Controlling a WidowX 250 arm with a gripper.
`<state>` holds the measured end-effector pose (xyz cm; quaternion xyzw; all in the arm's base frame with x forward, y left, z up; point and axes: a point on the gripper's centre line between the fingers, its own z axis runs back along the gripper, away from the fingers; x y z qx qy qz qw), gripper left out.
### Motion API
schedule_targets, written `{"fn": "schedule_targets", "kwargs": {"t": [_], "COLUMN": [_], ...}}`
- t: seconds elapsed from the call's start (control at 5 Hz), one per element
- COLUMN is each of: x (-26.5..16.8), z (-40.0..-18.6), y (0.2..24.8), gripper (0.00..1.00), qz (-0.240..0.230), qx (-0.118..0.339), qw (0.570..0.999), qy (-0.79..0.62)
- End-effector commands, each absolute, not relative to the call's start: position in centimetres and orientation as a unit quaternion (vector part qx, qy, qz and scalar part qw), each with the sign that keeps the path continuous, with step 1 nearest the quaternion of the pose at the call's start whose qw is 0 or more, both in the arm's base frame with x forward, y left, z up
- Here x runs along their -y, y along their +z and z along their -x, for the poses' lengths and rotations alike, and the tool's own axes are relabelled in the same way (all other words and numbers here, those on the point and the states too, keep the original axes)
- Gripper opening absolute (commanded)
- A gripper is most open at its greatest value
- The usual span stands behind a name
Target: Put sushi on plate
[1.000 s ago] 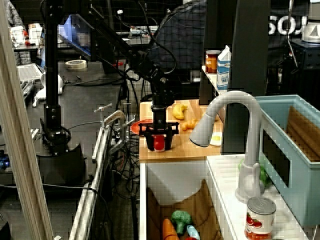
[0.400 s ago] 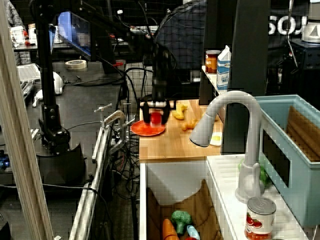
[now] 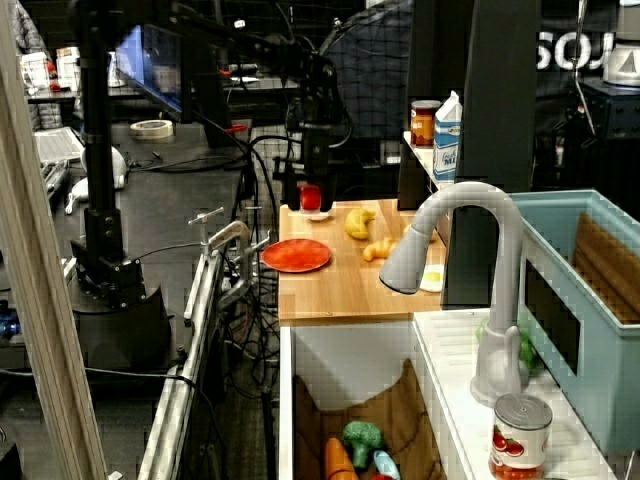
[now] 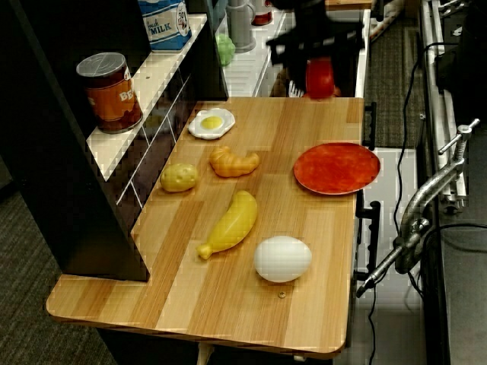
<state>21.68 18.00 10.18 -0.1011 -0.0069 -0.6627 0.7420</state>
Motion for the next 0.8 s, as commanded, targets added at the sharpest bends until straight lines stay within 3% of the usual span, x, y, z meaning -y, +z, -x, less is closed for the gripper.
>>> {"fn": "schedule_targets", "kwargs": {"t": [0.0,0.2,0.4,0.6], "x": [-20.90,-20.57,-20.22,-20.22], "z": [-20.50,-20.07,-19.71,-19.71], "y": [9.42,9.49,8.89,8.89], "gripper": [0.00,0.00,0.18,1.00], "qz": [0.051,0.056,0.049,0.049], "qx": [-0.011,-0.012,-0.032,-0.032], "qw": [0.749,0.745,0.746,0.746], "qy": [-0.661,-0.665,-0.664,-0.664]}}
